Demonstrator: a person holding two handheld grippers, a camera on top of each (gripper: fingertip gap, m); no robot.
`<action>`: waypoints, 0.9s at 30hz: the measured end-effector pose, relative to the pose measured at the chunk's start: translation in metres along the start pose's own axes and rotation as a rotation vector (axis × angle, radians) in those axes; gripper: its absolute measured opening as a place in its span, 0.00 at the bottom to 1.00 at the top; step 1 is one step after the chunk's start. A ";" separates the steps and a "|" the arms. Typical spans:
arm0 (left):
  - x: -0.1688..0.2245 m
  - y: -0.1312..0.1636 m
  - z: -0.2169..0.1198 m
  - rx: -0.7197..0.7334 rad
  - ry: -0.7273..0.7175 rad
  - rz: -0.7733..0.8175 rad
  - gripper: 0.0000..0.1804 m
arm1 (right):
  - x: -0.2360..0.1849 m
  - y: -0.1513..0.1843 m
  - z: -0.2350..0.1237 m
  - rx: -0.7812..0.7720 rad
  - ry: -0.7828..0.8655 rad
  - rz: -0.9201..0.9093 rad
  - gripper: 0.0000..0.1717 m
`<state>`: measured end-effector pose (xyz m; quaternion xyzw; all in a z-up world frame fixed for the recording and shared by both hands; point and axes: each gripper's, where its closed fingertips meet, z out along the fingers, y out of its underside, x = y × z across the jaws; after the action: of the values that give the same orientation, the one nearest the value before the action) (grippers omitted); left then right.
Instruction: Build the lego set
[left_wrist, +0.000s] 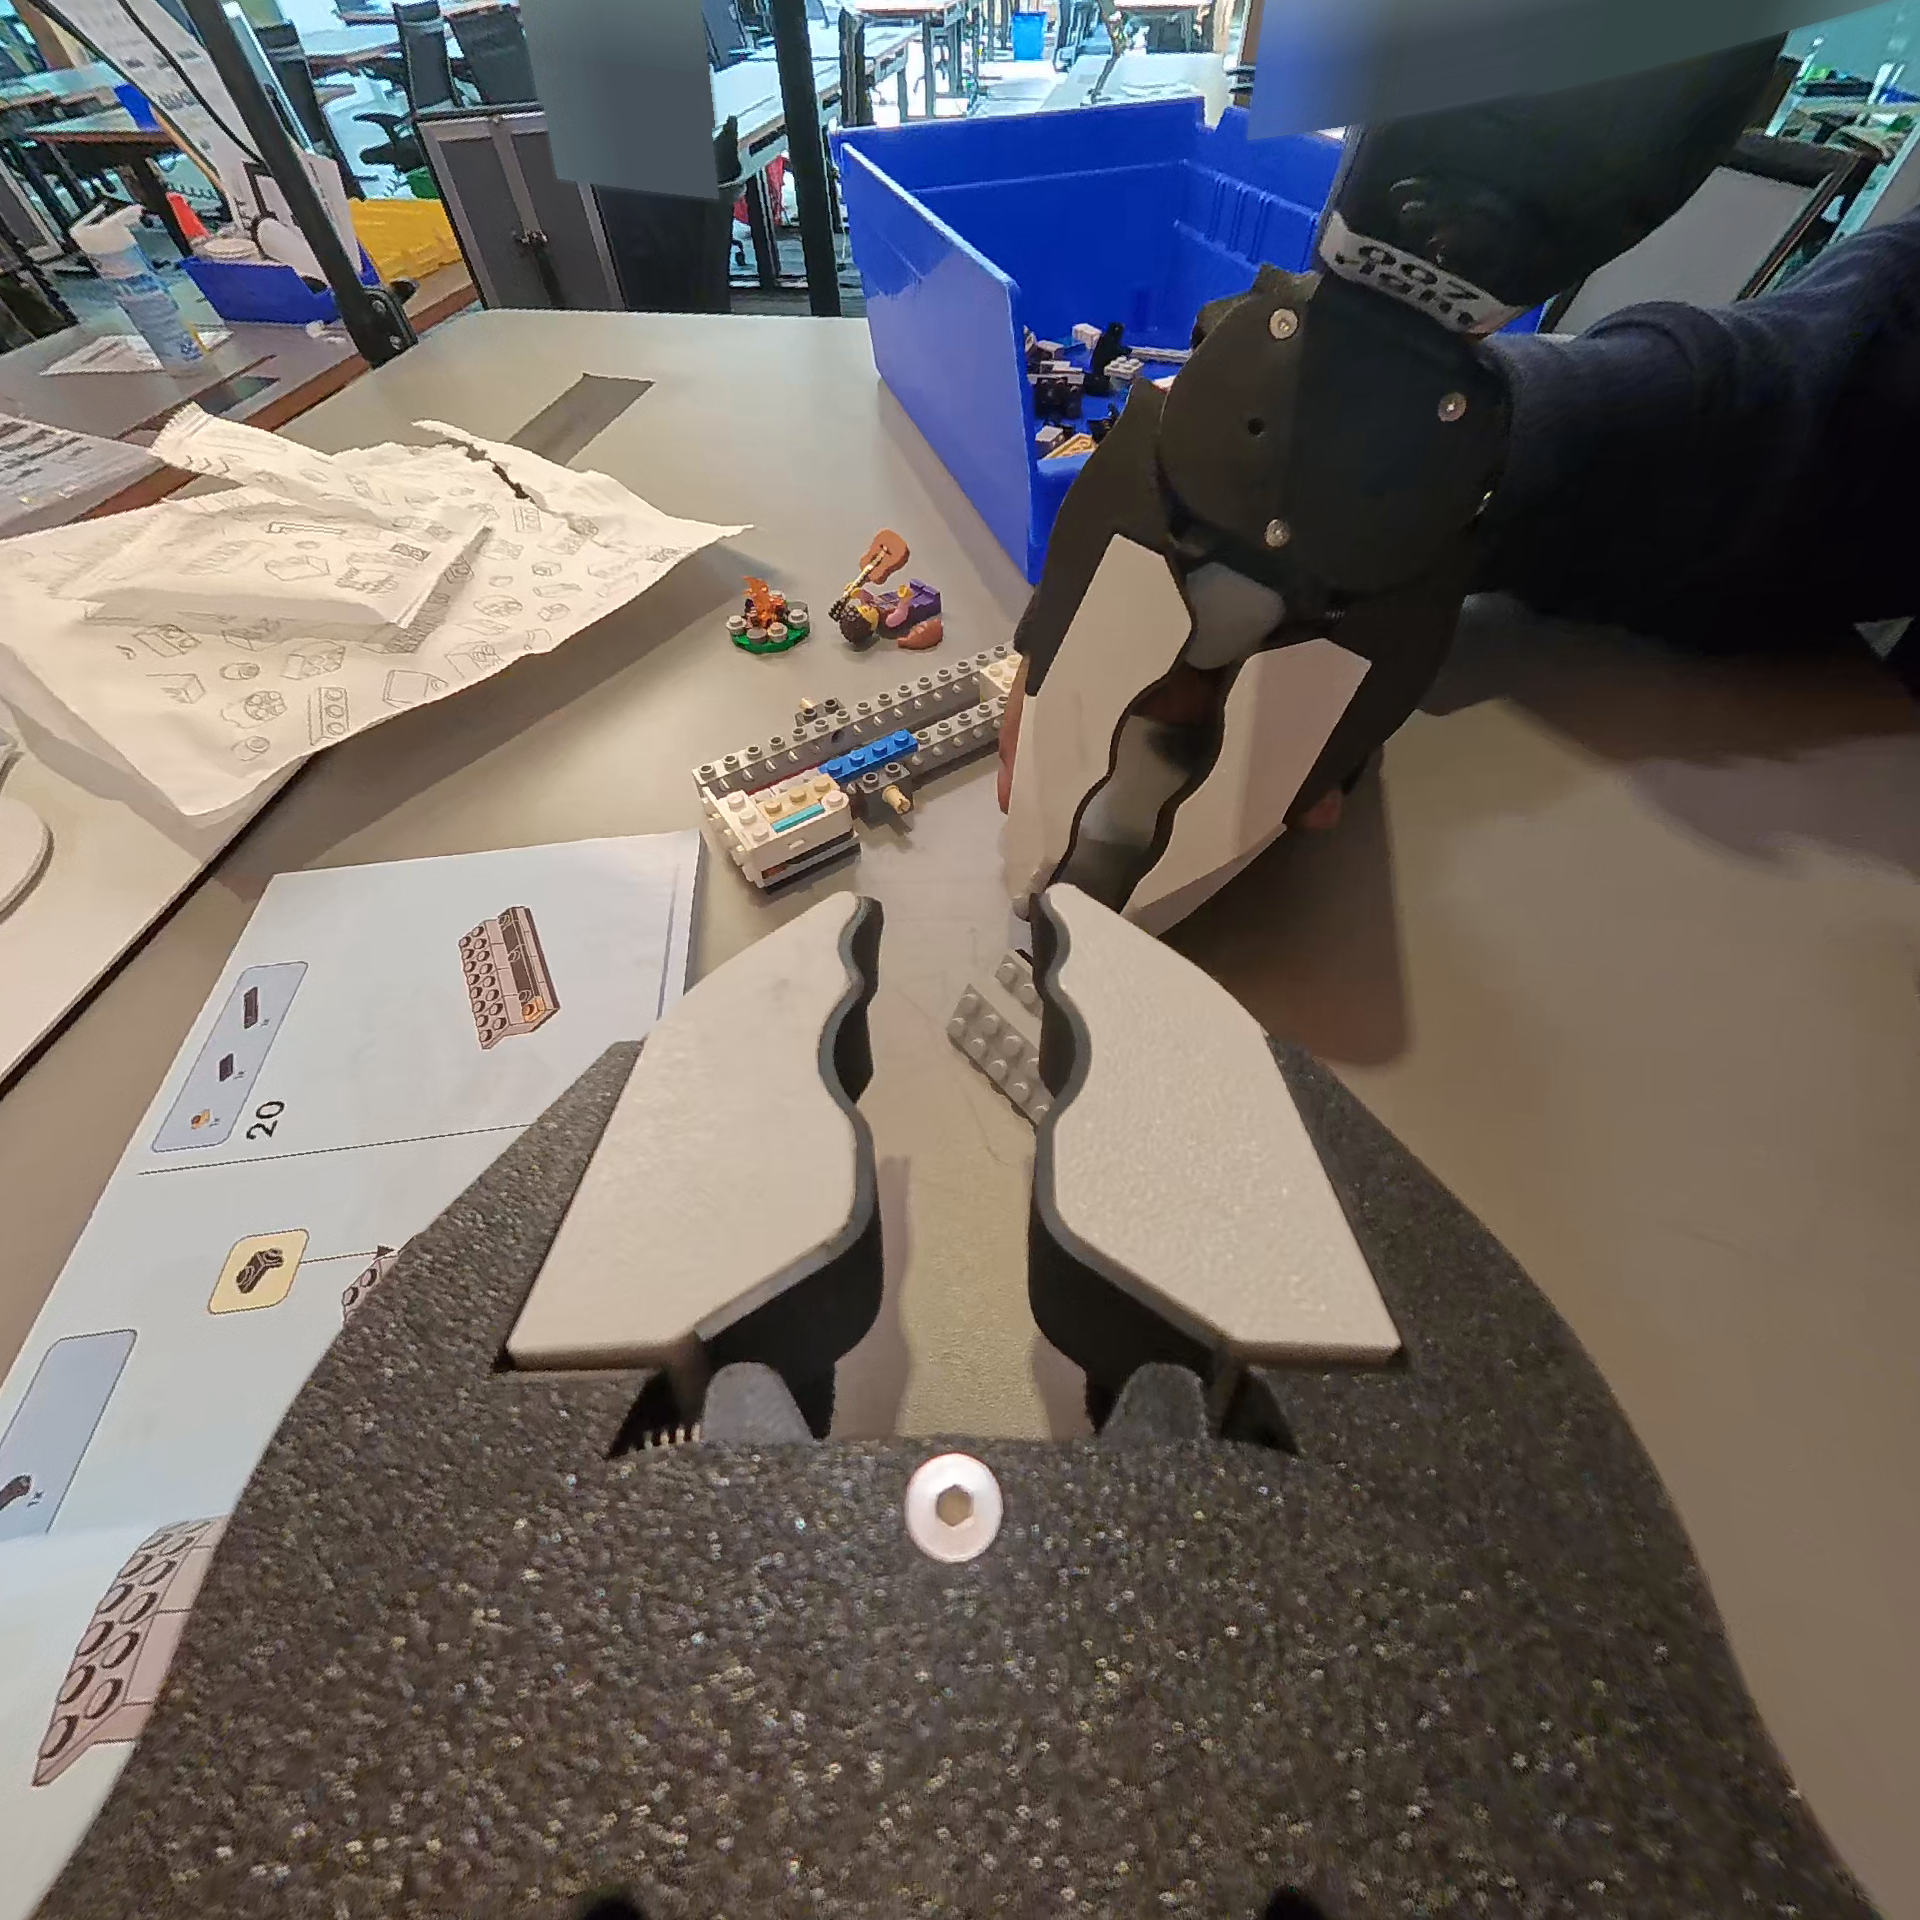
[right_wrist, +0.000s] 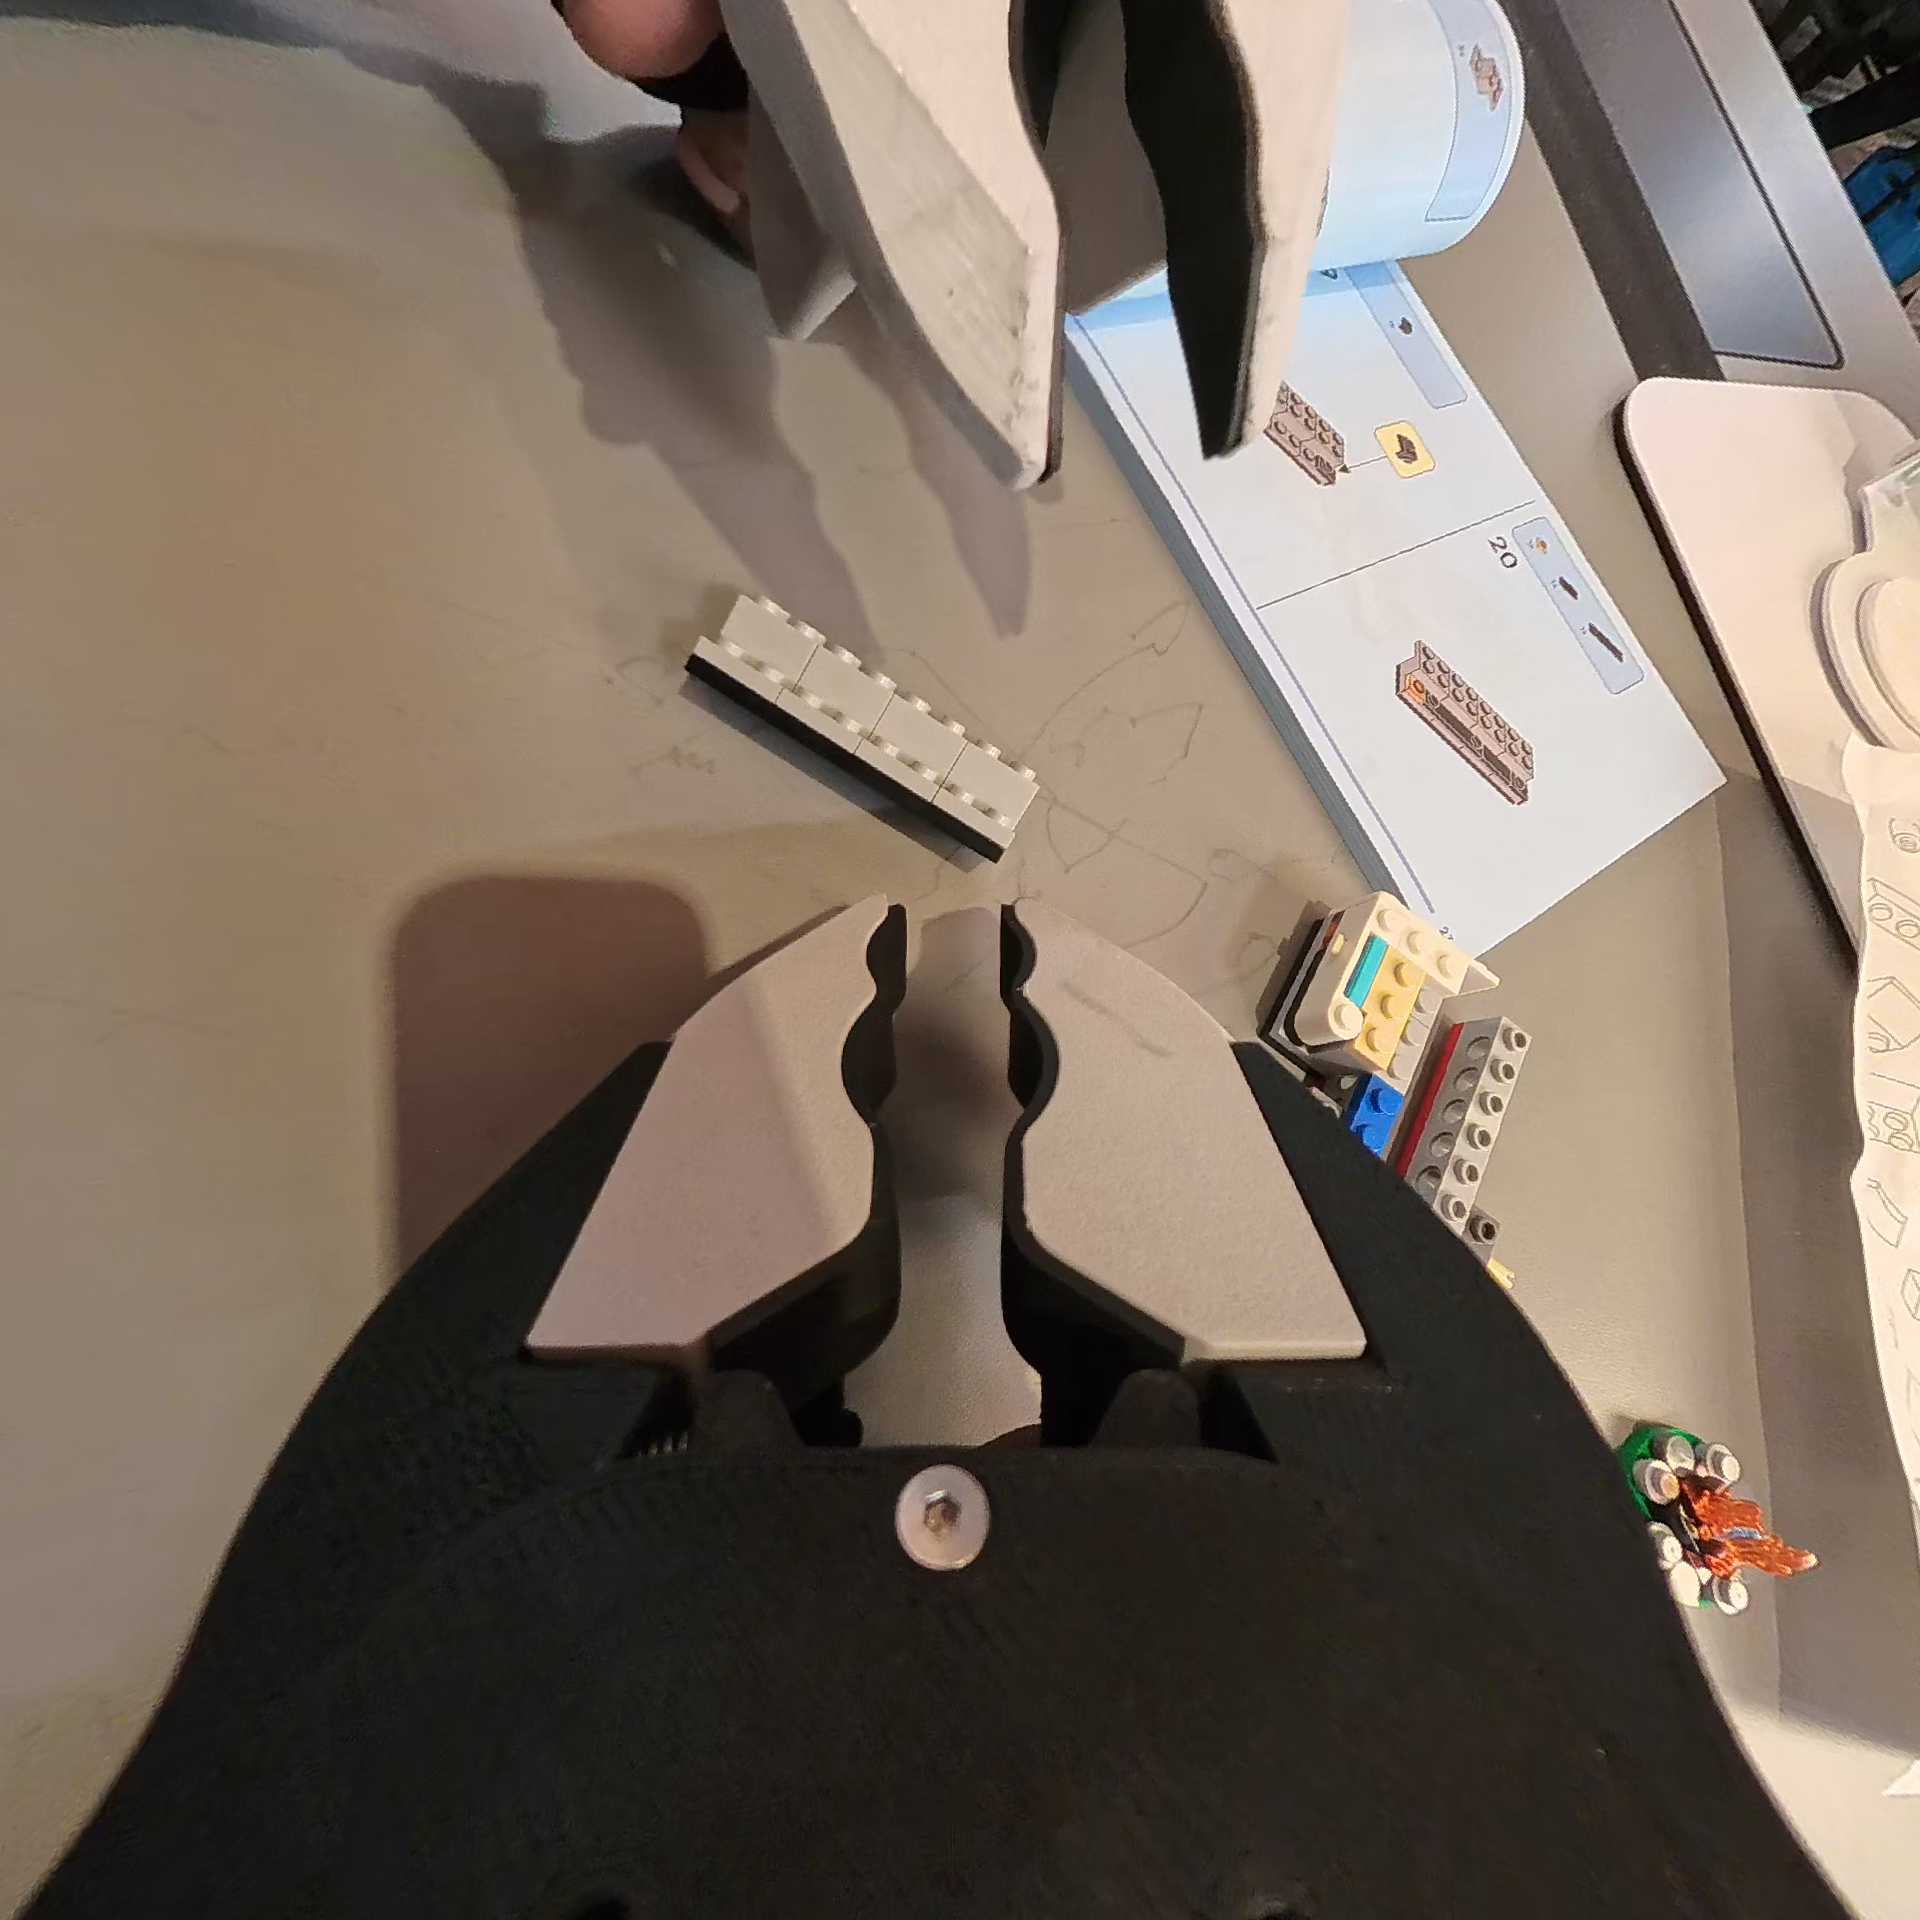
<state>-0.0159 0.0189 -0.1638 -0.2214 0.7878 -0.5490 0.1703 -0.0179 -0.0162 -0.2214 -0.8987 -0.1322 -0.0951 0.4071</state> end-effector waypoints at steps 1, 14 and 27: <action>0.000 0.001 0.001 -0.005 0.001 0.002 0.16 | 0.000 0.000 0.000 0.000 0.000 0.000 0.10; -0.003 0.002 0.002 -0.014 -0.007 -0.020 0.15 | 0.002 -0.001 0.001 0.007 0.022 -0.007 0.10; 0.002 -0.004 -0.005 0.038 -0.026 0.051 0.15 | 0.034 -0.019 -0.159 -0.023 0.080 0.254 0.14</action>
<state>-0.0196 0.0203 -0.1580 -0.2052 0.7802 -0.5565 0.1987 -0.0019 -0.1190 -0.0949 -0.9083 0.0001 -0.0799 0.4106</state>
